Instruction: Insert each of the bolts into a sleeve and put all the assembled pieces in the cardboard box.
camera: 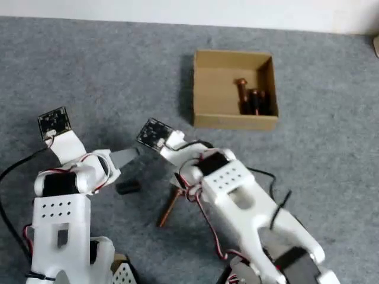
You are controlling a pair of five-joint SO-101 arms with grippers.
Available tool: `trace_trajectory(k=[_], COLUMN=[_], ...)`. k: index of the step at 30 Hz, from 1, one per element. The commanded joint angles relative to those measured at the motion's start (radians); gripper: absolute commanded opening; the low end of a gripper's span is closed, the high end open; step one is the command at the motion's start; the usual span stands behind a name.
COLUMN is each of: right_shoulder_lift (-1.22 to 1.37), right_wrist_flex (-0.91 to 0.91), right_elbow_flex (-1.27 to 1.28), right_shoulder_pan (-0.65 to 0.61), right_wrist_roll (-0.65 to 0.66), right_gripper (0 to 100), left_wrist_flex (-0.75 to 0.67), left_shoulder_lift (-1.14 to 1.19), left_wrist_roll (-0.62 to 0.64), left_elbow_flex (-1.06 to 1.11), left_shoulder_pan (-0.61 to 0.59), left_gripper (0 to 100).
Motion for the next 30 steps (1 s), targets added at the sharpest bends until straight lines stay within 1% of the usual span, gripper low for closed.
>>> trace_trajectory(k=[1,5,9,21,28,30], right_shoulder_lift=[0.079,0.189,0.288,0.499,0.616,0.630], right_wrist_flex=[-0.071,-0.096,-0.094,-0.094,-0.094,-0.093], right_elbow_flex=[-0.076,-0.128,-0.197,-0.352,-0.412,-0.412], right_shoulder_pan=[-0.010,-0.010,-0.002,0.101,0.120,0.120], right_wrist_roll=[0.018,0.023,0.080,0.083,0.080,0.078], right_gripper=[28.5,28.5,28.5,28.5,28.5,26.7], left_wrist_flex=[-0.018,-0.018,-0.018,-0.015,-0.014,-0.014], left_shoulder_lift=[-0.005,-0.005,-0.005,-0.005,-0.005,-0.005], left_wrist_roll=[0.003,0.002,0.002,0.002,0.002,0.002], left_elbow_flex=[-0.010,-0.010,-0.010,-0.010,-0.010,-0.010], left_shoulder_pan=[-0.016,-0.016,-0.016,-0.016,-0.016,-0.016], left_gripper=[44,44,44,44,44,44])
